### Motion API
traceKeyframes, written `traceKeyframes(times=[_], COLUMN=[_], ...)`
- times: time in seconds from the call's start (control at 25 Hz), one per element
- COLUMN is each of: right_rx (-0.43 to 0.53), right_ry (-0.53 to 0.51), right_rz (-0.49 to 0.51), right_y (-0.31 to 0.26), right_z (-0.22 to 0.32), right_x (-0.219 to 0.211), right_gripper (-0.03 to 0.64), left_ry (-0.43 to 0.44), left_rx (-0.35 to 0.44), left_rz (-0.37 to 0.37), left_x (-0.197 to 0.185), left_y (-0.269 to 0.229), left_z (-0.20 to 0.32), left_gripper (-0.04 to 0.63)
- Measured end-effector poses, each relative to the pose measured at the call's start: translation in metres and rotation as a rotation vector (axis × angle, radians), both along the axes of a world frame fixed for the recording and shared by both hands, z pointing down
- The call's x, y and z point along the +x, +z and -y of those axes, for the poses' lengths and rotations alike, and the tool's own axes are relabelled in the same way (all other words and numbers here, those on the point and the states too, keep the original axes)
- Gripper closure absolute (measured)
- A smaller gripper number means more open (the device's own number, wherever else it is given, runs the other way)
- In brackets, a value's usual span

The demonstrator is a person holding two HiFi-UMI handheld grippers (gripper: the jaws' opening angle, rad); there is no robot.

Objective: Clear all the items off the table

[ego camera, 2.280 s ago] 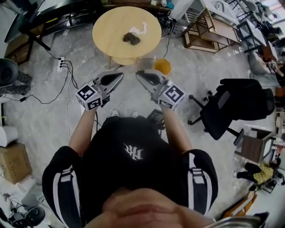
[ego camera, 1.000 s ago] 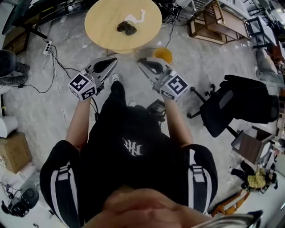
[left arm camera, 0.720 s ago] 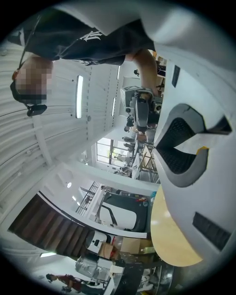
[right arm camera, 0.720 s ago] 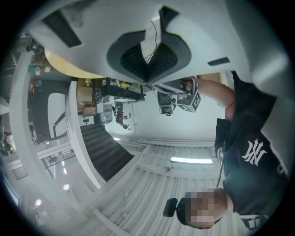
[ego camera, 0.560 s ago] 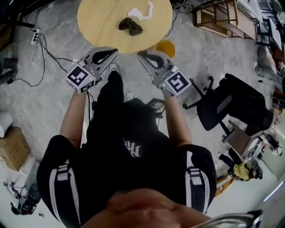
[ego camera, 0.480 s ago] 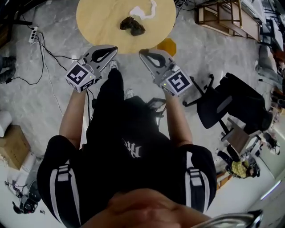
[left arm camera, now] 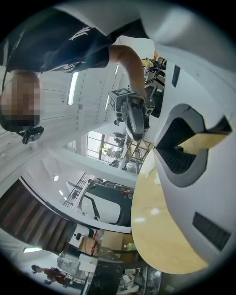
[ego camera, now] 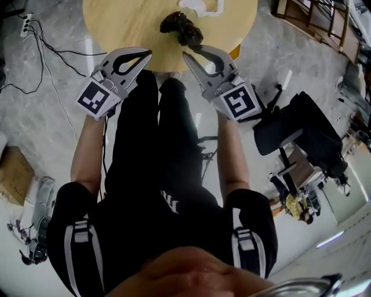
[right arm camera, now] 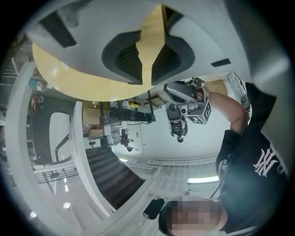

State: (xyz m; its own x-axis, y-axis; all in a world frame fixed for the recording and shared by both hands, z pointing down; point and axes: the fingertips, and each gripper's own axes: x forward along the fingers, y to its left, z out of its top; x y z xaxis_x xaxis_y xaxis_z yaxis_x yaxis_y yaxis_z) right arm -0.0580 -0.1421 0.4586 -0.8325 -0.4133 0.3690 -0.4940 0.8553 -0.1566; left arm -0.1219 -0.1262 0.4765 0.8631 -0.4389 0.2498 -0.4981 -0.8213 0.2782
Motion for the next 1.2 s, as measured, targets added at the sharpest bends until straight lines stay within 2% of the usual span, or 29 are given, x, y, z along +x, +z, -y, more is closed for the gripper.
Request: traceKeyframes(times=[0.12, 0.2, 0.28, 0.44, 0.56, 0.68, 0.96, 1.0, 1.08, 1.12, 1.16, 1.2], right_rx=[-0.022, -0.039, -0.035, -0.041, -0.052, -0.093, -0.112, -0.117, -0.129, -0.137, -0.145, -0.151], right_ry=[-0.015, -0.018, -0.032, -0.041, -0.068, -0.071, -0.105, -0.109, -0.123, -0.127, -0.127, -0.122], right_rz=[-0.035, -0.058, -0.073, -0.112, -0.175, -0.245, -0.309, -0.326, -0.359, -0.370, -0.377, -0.381], right_y=[0.033, 0.054, 0.069, 0.091, 0.113, 0.138, 0.162, 0.165, 0.172, 0.175, 0.177, 0.178], right_z=[0.011, 0.020, 0.029, 0.044, 0.048, 0.049, 0.041, 0.037, 0.029, 0.027, 0.026, 0.027], right_x=[0.003, 0.007, 0.009, 0.007, 0.004, 0.006, 0.003, 0.003, 0.004, 0.005, 0.007, 0.008], right_gripper=[0.539, 0.460, 0.460, 0.313, 0.243, 0.084, 0.096, 0.136, 0.143, 0.169, 0.229, 0.249], left_ry=[-0.031, -0.036, -0.029, -0.006, -0.009, 0.000, 0.034, 0.035, 0.040, 0.047, 0.055, 0.064], left_rx=[-0.014, -0.018, -0.007, 0.020, 0.042, 0.073, 0.071, 0.070, 0.076, 0.080, 0.082, 0.081], left_rz=[0.012, 0.033, 0.040, 0.052, 0.052, 0.055, 0.059, 0.057, 0.053, 0.056, 0.060, 0.063], left_x=[-0.004, -0.003, 0.002, 0.012, 0.016, 0.023, 0.032, 0.032, 0.034, 0.037, 0.039, 0.041], left_y=[0.018, 0.031, 0.040, 0.049, 0.055, 0.054, 0.064, 0.065, 0.067, 0.068, 0.069, 0.071], left_z=[0.006, 0.008, 0.011, 0.017, 0.026, 0.028, 0.015, 0.010, 0.003, 0.001, 0.001, 0.001], left_gripper=[0.583, 0.583, 0.582, 0.583, 0.583, 0.583, 0.583, 0.583, 0.583, 0.583, 0.582, 0.583])
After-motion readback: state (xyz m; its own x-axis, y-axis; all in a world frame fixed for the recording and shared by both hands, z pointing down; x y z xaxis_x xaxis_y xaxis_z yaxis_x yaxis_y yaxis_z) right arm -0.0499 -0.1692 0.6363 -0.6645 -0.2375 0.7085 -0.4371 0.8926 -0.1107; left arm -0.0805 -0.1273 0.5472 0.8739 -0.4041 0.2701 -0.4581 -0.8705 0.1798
